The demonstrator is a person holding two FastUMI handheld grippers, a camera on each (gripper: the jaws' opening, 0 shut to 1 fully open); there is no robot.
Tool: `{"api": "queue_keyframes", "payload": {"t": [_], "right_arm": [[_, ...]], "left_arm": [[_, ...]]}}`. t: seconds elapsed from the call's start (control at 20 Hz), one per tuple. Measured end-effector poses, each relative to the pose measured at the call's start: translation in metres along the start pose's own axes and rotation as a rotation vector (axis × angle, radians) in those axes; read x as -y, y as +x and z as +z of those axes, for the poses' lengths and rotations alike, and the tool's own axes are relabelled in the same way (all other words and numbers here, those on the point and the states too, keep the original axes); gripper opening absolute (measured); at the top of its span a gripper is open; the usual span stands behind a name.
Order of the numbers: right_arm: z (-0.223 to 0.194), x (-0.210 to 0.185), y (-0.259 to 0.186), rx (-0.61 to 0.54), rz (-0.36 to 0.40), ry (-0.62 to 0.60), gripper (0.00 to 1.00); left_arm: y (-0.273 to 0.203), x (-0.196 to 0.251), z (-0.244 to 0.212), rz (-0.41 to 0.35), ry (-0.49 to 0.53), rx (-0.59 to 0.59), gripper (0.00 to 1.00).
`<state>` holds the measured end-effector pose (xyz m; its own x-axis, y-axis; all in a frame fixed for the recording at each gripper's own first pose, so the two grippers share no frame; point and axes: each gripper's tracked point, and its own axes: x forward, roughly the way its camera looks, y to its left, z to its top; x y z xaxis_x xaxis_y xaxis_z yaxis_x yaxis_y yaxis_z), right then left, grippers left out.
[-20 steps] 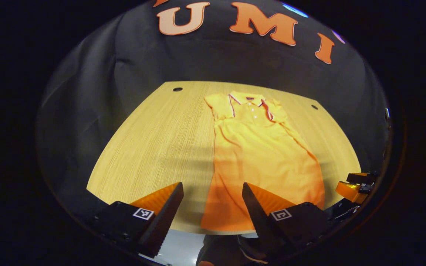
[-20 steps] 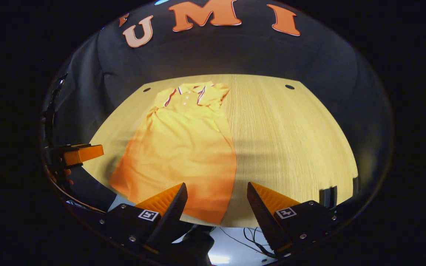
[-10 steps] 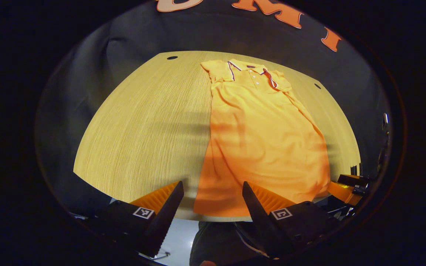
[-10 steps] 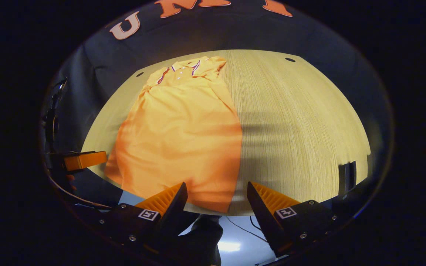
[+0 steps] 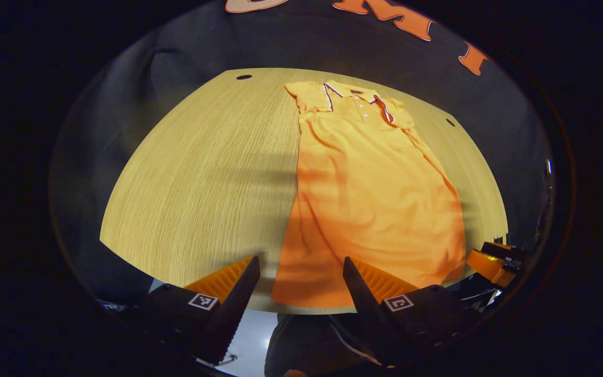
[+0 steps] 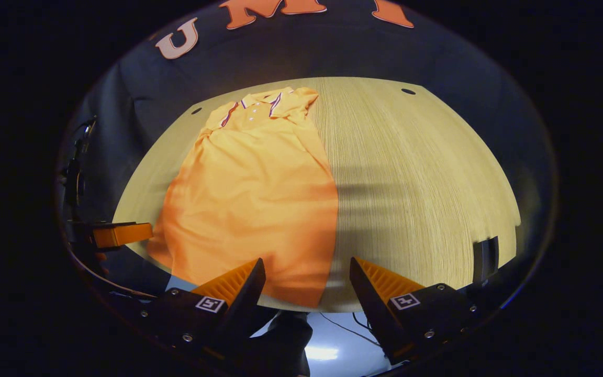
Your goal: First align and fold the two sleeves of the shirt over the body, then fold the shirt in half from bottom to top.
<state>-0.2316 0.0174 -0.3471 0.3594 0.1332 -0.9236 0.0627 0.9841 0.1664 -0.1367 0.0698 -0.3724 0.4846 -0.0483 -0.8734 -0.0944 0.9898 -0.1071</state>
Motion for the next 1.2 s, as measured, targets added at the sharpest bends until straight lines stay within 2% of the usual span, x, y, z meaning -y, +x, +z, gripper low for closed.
{"api": "queue_keyframes", "payload": {"t": [0.05,0.25,0.4,0.9,1.2], "right_arm": [[0.003,0.002,-0.002,0.006,-0.008,-0.005,0.99],[0.047,0.013,-0.02,0.169,-0.059,-0.028,0.99],[0.054,0.012,-0.026,0.189,-0.057,-0.043,0.98],[0.027,0.004,-0.005,0.07,-0.04,-0.082,0.99],[0.014,0.005,0.002,0.018,-0.038,-0.058,0.98]], "left_arm": [[-0.004,-0.001,0.007,0.0,-0.005,0.029,0.99],[-0.033,0.008,0.08,-0.031,-0.032,0.301,0.99],[-0.024,0.011,0.073,-0.029,-0.022,0.242,0.98],[0.002,0.009,0.019,-0.035,-0.002,0.021,0.99],[0.009,0.005,0.004,-0.028,0.016,-0.034,0.99]]}}
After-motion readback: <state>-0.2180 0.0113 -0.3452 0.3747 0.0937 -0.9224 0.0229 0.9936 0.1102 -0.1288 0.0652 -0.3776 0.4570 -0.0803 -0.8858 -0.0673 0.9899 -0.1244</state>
